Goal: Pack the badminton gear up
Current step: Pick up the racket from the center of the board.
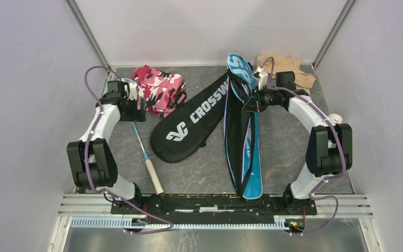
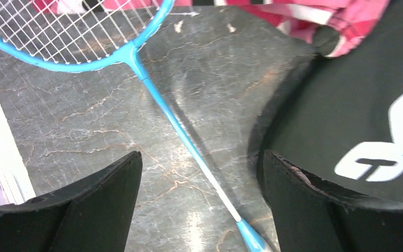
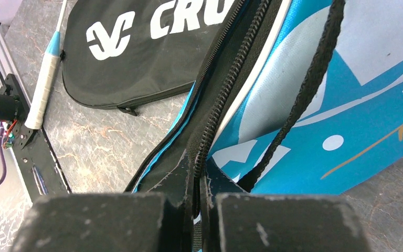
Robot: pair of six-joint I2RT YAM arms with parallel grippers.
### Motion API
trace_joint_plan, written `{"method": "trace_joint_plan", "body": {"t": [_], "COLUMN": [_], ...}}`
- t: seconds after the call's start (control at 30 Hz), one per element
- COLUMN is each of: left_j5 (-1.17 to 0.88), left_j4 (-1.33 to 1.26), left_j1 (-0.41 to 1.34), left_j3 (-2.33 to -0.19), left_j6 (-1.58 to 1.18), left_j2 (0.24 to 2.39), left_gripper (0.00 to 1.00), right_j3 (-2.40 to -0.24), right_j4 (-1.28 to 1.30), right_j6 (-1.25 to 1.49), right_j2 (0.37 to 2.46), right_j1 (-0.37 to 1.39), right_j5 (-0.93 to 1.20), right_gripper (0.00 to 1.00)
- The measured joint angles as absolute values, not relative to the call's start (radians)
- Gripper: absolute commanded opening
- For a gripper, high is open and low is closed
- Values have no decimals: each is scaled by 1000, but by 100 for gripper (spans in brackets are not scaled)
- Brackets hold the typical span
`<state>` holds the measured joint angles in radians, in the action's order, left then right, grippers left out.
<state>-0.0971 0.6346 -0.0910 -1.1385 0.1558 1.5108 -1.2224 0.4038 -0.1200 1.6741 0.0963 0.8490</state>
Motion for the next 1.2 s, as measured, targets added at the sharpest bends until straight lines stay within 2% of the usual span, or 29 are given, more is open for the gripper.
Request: {"method": "trace_joint_plan", "body": {"t": [0.2, 0.43, 0.87, 1.2], "left_j5": [-130, -170, -217, -215], "left_j4": [619, 582, 462, 395], "left_j1": [-181, -247, -251, -254], "left_j3": [-1140, -1139, -1083, -1053], "left_j6": [152, 112, 17, -25], "left_j2": [1635, 1708, 1766, 1766], "left_gripper": [68, 60, 45, 22], "right_j3": [-1217, -1209, -1191, -1181], "right_j4": [400, 395, 381, 376], "right_j6": [-119, -120, -120, -117], "right_j2": [1670, 1665, 1658, 1650], "right_j1": [96, 96, 96, 96], "right_j5": [861, 870, 883, 889], "right_gripper": [0, 0, 0, 0]}}
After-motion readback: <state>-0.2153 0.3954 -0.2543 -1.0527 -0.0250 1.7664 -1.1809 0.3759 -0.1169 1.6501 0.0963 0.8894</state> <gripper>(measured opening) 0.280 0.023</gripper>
